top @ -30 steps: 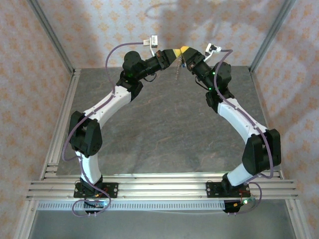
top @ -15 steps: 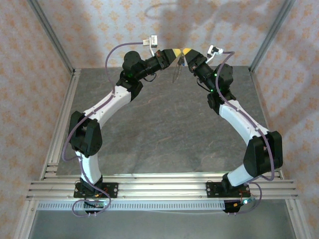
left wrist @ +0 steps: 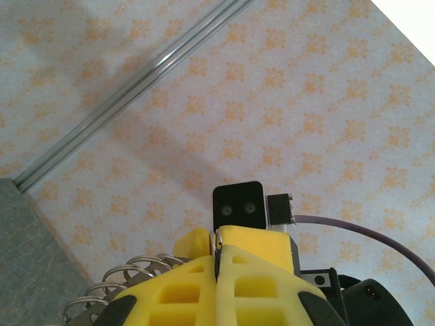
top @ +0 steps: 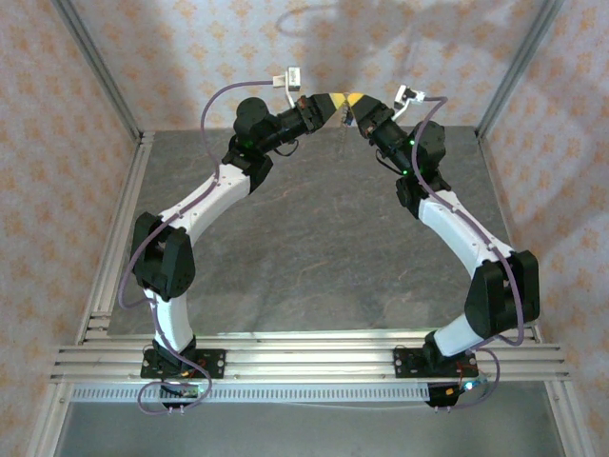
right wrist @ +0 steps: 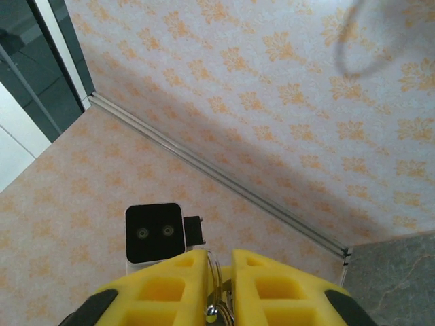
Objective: Put the keys on the keyring
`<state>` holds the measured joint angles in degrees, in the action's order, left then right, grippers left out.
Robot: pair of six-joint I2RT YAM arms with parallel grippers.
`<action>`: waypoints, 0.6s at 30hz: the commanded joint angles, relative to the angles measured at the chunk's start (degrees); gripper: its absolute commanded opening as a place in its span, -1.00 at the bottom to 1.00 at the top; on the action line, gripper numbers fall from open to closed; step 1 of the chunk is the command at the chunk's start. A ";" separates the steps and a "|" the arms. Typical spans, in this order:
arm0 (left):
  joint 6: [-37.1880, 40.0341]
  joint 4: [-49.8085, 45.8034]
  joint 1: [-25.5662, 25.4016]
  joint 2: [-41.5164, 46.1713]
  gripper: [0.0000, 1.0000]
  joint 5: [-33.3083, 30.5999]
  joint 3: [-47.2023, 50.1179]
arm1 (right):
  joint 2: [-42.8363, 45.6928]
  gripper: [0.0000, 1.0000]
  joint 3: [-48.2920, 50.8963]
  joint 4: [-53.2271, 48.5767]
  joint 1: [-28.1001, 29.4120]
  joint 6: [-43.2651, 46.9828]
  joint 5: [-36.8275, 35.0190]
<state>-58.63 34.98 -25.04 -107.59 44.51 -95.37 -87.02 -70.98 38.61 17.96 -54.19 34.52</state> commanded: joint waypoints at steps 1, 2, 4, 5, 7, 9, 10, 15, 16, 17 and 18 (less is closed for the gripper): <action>0.71 2.44 -0.67 2.82 -1.00 0.05 -0.86 | -0.36 -0.76 -2.40 1.61 -0.01 0.20 1.29; 0.71 2.37 -0.61 2.83 -1.00 0.13 -0.87 | -0.36 -0.80 -2.39 1.57 0.02 0.26 1.34; 0.80 2.16 -0.63 2.82 -1.00 0.28 -0.91 | -0.32 -0.92 -2.37 1.36 0.04 0.49 1.51; 0.84 2.08 -0.65 2.82 -1.00 0.31 -0.95 | -0.22 -1.00 -2.34 1.29 -0.02 0.62 1.58; 0.97 1.69 -0.71 2.87 -1.00 0.48 -1.04 | -0.05 -1.00 -2.39 0.70 0.05 1.15 1.69; 1.76 0.13 -0.71 3.07 -1.00 0.37 -1.28 | 0.22 -1.00 -2.24 0.21 -0.14 1.59 1.69; 2.73 -1.77 -0.67 3.32 -1.00 0.08 -1.54 | 0.43 -1.00 -2.08 0.07 -0.23 1.67 1.69; 7.31 -8.79 0.19 5.20 -0.57 -0.65 -2.19 | 1.21 -1.00 -0.84 -0.29 -2.51 1.51 3.05; 7.81 -9.26 0.54 5.64 -0.44 -0.65 -1.97 | 1.30 -1.00 -0.66 -0.34 -2.98 1.38 3.84; 8.06 -9.53 0.93 5.96 -0.32 -0.59 -1.77 | 1.31 -1.00 -0.61 -0.42 -3.57 1.30 4.61; 8.41 -9.95 1.36 6.31 -0.19 -0.50 -1.66 | 1.36 -1.00 -0.56 -0.61 -4.21 1.21 5.53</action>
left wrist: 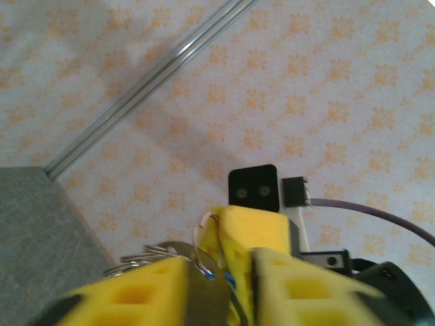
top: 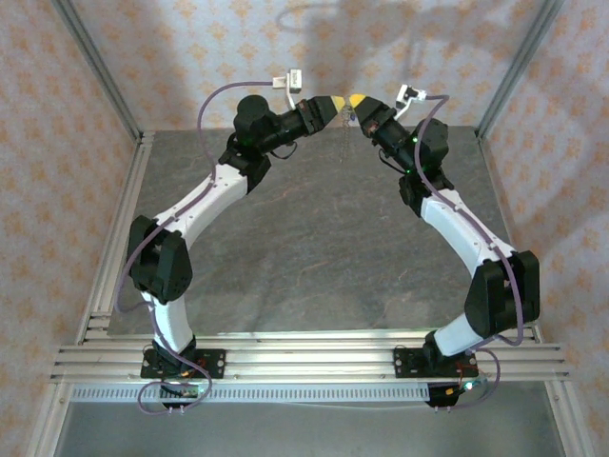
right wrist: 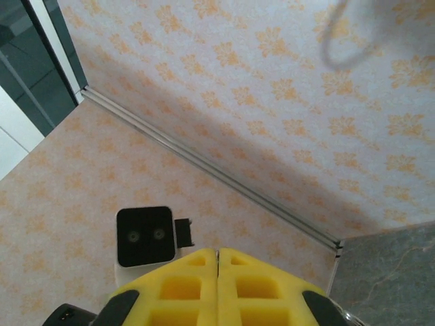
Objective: Put the keys on the keyring
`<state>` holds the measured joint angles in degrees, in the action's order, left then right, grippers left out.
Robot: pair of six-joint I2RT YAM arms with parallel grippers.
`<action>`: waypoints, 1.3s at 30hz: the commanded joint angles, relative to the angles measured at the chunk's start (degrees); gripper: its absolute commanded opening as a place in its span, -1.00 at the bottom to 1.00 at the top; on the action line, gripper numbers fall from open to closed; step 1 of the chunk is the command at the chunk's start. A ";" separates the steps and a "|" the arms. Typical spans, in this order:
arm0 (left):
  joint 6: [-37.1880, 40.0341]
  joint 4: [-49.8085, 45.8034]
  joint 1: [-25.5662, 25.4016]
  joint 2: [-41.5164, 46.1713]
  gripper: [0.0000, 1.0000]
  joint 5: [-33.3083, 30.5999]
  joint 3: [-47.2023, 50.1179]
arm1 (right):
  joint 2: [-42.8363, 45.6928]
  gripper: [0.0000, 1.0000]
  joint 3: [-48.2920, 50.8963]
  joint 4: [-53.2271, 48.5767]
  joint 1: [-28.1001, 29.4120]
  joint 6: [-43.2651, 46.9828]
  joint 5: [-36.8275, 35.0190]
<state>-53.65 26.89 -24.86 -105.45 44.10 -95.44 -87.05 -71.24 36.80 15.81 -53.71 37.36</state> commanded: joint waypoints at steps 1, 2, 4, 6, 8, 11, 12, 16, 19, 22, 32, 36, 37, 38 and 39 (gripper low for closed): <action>3.68 -2.44 1.60 4.44 -0.09 0.12 -1.59 | 1.30 -1.00 -0.46 0.96 -2.72 0.72 3.70; 3.90 -3.01 1.99 4.52 -0.01 0.55 -1.79 | 1.28 -1.00 -0.60 0.78 -3.18 0.71 4.82; 4.62 -4.71 2.81 4.40 0.13 1.72 -2.60 | 1.08 -1.00 -1.46 -0.40 -4.16 1.18 7.84; 5.78 -7.17 3.48 3.83 0.26 3.72 -4.45 | 0.65 -1.00 -2.63 -2.12 -5.02 2.22 11.52; 7.69 -10.58 4.00 2.73 0.35 6.13 -7.19 | -0.09 -1.00 -4.12 -3.51 -5.86 3.03 15.34; 10.57 -16.34 4.55 -0.02 0.44 10.53 -12.01 | -1.88 -1.00 -6.73 -4.83 -7.02 3.62 20.90; 11.34 -18.13 4.64 -1.08 0.45 12.05 -13.60 | -2.56 -1.00 -7.53 -4.77 -7.29 3.44 22.51; 12.62 -21.62 5.00 -5.70 0.40 16.46 -18.54 | -5.60 -1.00 -9.95 -1.19 -7.64 0.63 27.57; 12.38 -21.20 5.00 -7.42 0.13 18.74 -20.02 | -8.23 -1.00 -10.83 4.80 -7.67 -4.19 29.72; 13.30 -21.29 5.08 -7.80 -0.01 19.62 -20.46 | -10.51 -1.00 -11.55 8.48 -7.66 -7.23 30.31; 12.76 -21.27 6.05 -10.98 -0.04 20.58 -23.30 | -15.23 -1.00 -13.65 15.56 -7.71 -13.06 29.81; 11.57 -19.86 6.23 -12.09 -0.14 21.03 -24.13 | -15.74 -1.00 -13.50 16.67 -7.64 -13.90 29.01; 11.56 -19.95 6.24 -12.23 -0.14 21.03 -24.26 | -15.91 -1.00 -13.56 17.17 -7.72 -14.30 28.83; 11.55 -19.87 6.32 -12.41 -0.14 20.95 -24.29 | -16.09 -1.00 -13.65 17.68 -7.69 -14.74 28.84; 11.46 -19.70 6.32 -12.57 -0.15 20.94 -24.36 | -16.23 -1.00 -13.78 18.25 -7.64 -15.25 28.73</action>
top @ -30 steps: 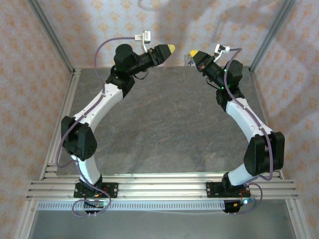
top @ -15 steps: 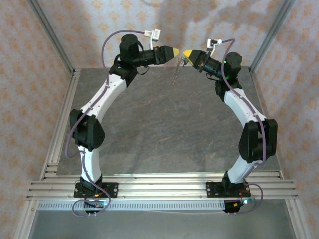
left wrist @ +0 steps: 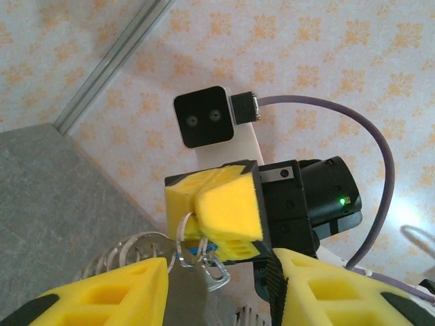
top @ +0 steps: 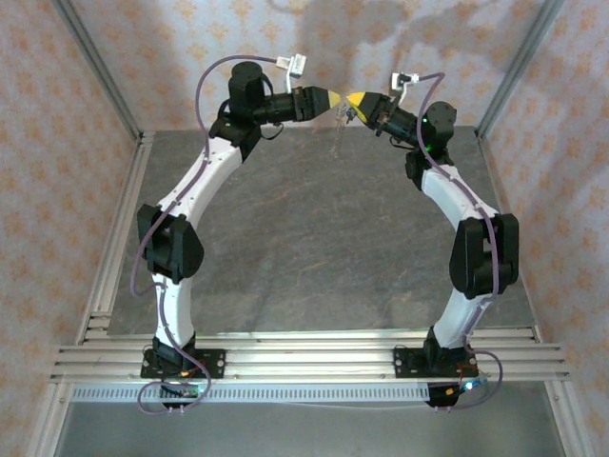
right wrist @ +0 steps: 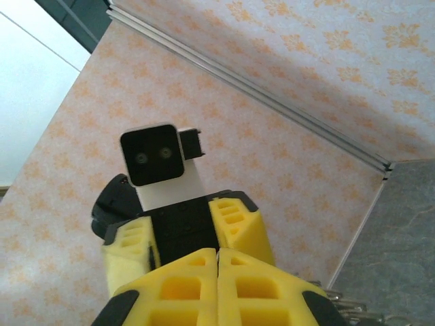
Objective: Put the keys on the keyring
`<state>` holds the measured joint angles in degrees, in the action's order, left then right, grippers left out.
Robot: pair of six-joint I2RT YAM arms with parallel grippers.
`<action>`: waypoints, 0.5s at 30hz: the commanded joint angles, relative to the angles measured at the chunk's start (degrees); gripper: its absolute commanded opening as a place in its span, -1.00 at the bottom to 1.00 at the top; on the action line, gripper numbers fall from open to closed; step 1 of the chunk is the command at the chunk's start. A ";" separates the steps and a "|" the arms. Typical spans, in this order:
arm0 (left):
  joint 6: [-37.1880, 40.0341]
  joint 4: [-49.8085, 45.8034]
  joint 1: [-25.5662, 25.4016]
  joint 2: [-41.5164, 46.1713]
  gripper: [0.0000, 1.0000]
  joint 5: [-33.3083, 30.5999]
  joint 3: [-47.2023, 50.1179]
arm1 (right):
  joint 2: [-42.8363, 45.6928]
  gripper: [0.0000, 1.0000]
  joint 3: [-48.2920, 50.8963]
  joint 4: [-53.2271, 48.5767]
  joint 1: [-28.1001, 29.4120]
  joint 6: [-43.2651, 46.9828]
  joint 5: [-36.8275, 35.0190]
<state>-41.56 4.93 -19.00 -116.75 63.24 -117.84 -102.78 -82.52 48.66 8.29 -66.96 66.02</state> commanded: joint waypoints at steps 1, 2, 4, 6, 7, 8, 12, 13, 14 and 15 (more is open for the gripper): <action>-0.78 2.34 0.50 -1.45 -0.15 1.80 -2.11 | -0.58 -1.00 -2.53 6.57 -0.12 -2.21 0.00; -1.01 2.58 0.54 -1.63 -0.15 1.79 -2.13 | -0.66 -1.00 -2.59 6.68 -0.16 -2.30 -0.01; -1.76 3.42 0.59 -1.94 -0.16 1.70 -2.22 | -0.62 -1.00 -2.65 6.62 -0.12 -2.39 0.05; -2.73 4.41 0.57 -2.24 -0.17 1.66 -2.30 | -0.70 -1.00 -2.72 6.65 -0.12 -2.43 0.04; -3.26 4.99 0.59 -2.34 -0.17 1.62 -2.34 | -0.68 -1.00 -2.66 6.70 -0.14 -2.47 0.00; -3.82 5.69 0.56 -2.43 -0.18 1.62 -2.34 | -0.58 -1.00 -2.64 6.71 -0.09 -2.47 -0.05; -5.51 7.56 0.55 -2.60 -0.21 1.40 -2.30 | -0.65 -1.00 -2.46 6.78 0.03 -2.47 -0.18; -5.71 7.87 0.55 -2.56 -0.22 1.35 -2.30 | -0.66 -1.00 -2.43 6.79 0.14 -2.45 -0.17; -6.09 8.27 0.51 -2.61 -0.23 1.36 -2.30 | -0.62 -1.00 -2.34 6.77 0.19 -2.47 -0.18; -6.52 8.78 0.50 -2.63 -0.25 1.36 -2.22 | -0.63 -1.00 -2.34 6.79 0.19 -2.47 -0.14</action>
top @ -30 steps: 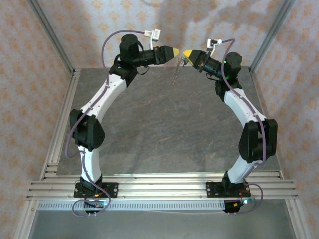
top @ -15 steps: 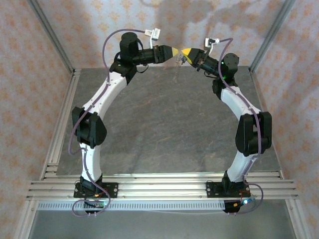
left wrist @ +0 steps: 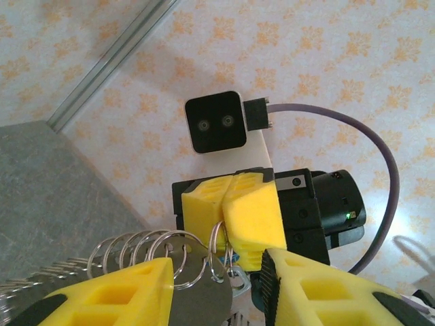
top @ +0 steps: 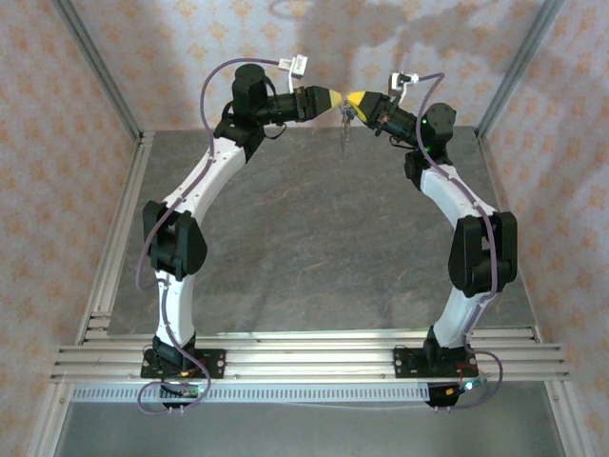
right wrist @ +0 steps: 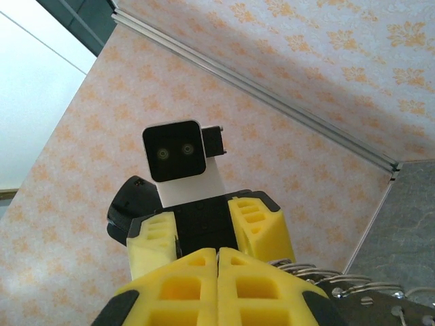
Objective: Put the keys on the keyring
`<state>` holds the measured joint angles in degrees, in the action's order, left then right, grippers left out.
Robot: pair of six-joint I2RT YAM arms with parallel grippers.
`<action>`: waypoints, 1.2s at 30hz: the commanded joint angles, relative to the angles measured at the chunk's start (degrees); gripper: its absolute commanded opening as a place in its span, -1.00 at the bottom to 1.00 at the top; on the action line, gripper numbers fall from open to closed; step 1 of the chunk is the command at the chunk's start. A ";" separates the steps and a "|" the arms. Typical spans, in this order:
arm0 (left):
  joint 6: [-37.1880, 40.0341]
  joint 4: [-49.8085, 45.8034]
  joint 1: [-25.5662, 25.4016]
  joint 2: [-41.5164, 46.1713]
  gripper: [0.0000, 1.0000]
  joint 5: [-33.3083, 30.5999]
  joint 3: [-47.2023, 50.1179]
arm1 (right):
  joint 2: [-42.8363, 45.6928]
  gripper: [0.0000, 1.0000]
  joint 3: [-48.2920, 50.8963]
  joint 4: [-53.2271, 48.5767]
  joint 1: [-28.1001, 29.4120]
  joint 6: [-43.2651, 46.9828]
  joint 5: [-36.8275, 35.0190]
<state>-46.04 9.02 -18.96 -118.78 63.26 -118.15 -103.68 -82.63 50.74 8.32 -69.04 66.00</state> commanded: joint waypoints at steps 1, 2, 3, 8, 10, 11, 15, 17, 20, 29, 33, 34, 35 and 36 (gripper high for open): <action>-2.33 5.02 0.42 -0.66 -0.26 1.33 -1.92 | 0.27 -1.00 -2.16 4.71 0.23 -0.31 -0.16; -2.55 5.21 0.33 -0.66 -0.27 1.41 -1.89 | 0.25 -1.00 -2.15 4.70 0.26 -0.31 -0.15; -2.73 5.31 0.24 -0.66 -0.29 1.46 -1.82 | 0.24 -1.00 -2.17 4.72 0.29 -0.31 -0.17; -2.73 5.42 -0.28 -0.49 -0.39 1.76 -1.56 | 0.17 -1.00 -2.08 4.63 0.34 -0.24 -0.34; -2.64 5.38 -0.46 -0.40 -0.40 1.82 -1.47 | 0.14 -1.00 -2.05 4.63 0.39 -0.22 -0.42; -2.46 5.31 -0.55 -0.40 -0.41 1.86 -1.46 | 0.14 -1.00 -2.01 4.62 0.43 -0.27 -0.39; -2.30 5.07 -0.81 -0.49 -0.42 2.02 -1.38 | 0.31 -1.00 -2.06 4.46 0.47 -0.22 -0.38; -2.23 5.00 -0.99 -0.49 -0.43 2.04 -1.45 | 0.32 -1.00 -2.01 4.45 0.47 -0.22 -0.43; -2.09 4.78 -1.17 -0.57 -0.43 2.04 -1.56 | 0.30 -1.00 -2.04 4.41 0.53 -0.14 -0.36; -1.54 3.91 -1.78 -1.08 -0.50 2.17 -2.60 | 0.23 -1.00 -1.77 4.26 0.80 0.09 -0.45; -1.17 3.39 -2.05 -1.28 -0.52 2.17 -2.88 | 0.17 -1.00 -1.75 4.19 0.91 0.07 -0.43; -1.14 3.29 -2.10 -1.28 -0.54 2.21 -2.94 | 0.31 -1.00 -1.67 4.17 0.89 0.13 -0.50; -1.15 3.29 -2.18 -1.28 -0.56 2.21 -2.88 | 0.32 -1.00 -1.66 4.19 0.89 0.13 -0.47; -1.00 3.08 -2.13 -1.28 -0.56 2.13 -2.96 | 0.34 -1.00 -1.61 4.19 0.89 0.21 -0.52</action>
<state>-47.97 11.35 -20.64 -119.37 64.14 -119.20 -103.68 -82.63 51.03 8.58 -69.01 65.80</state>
